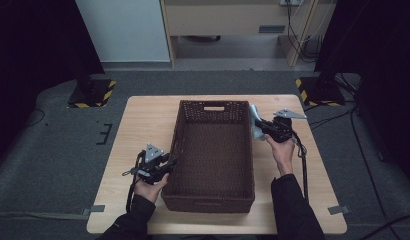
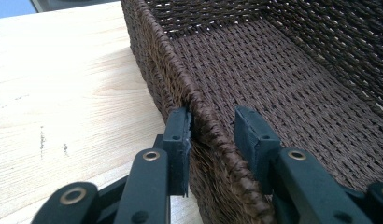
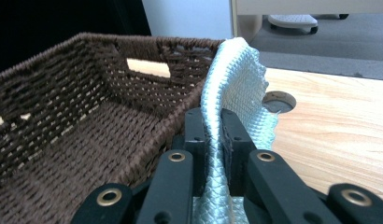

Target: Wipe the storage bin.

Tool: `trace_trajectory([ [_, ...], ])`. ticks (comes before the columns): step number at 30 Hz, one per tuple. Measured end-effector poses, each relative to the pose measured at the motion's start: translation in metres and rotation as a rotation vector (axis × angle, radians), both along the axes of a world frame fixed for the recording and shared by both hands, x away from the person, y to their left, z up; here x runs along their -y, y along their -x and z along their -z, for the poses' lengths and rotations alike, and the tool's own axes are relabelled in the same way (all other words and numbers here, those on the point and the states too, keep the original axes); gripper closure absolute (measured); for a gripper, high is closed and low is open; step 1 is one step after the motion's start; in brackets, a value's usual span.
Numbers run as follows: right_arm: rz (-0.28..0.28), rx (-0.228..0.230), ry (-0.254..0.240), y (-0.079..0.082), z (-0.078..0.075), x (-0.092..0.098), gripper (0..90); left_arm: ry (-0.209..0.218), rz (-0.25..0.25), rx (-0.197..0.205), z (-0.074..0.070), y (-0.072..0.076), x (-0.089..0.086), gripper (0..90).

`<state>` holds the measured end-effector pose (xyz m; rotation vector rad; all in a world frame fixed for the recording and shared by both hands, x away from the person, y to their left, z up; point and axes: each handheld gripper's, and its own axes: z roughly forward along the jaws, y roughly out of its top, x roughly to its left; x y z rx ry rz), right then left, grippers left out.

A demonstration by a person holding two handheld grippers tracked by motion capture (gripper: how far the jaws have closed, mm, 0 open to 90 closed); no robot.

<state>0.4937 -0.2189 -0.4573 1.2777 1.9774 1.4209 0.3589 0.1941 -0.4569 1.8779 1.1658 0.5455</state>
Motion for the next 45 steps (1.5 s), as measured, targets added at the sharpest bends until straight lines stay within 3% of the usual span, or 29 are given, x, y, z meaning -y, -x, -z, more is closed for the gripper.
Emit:
trace_trajectory([
  [10,0.011,-0.181,0.124,-0.002,0.051,-0.007,83.8,0.012,-0.009,0.003,0.001,-0.004,-0.001,66.2],
  [12,-0.002,-0.189,0.143,-0.001,0.054,-0.008,83.9,0.011,-0.011,0.004,0.001,-0.005,-0.001,66.2],
  [14,-0.006,-0.164,0.122,0.001,0.047,-0.008,83.8,0.014,-0.016,0.005,0.001,-0.006,-0.001,66.2],
  [18,-0.016,-0.048,0.018,0.007,0.018,0.001,83.9,0.017,-0.018,0.006,0.001,-0.008,-0.001,66.1],
  [22,-0.039,0.013,-0.01,0.013,-0.004,0.0,83.9,0.021,-0.015,0.01,0.001,-0.008,-0.001,65.6],
  [26,-0.052,-0.003,0.041,0.014,0.001,-0.004,83.9,0.028,-0.023,0.026,0.003,-0.007,-0.003,61.5],
  [32,-0.03,-0.121,0.128,0.011,0.031,-0.004,83.9,0.034,-0.017,0.044,0.003,-0.007,-0.006,51.6],
  [36,-0.026,-0.182,0.15,0.012,0.044,-0.005,83.9,0.045,0.0,0.063,-0.001,-0.003,-0.01,49.7],
  [39,-0.031,-0.168,0.141,0.015,0.039,-0.004,83.9,0.037,0.015,0.06,-0.002,0.002,-0.012,49.6],
  [45,-0.052,-0.023,0.033,0.029,0.001,0.002,83.9,0.0,0.032,0.033,0.002,0.007,-0.006,53.5],
])
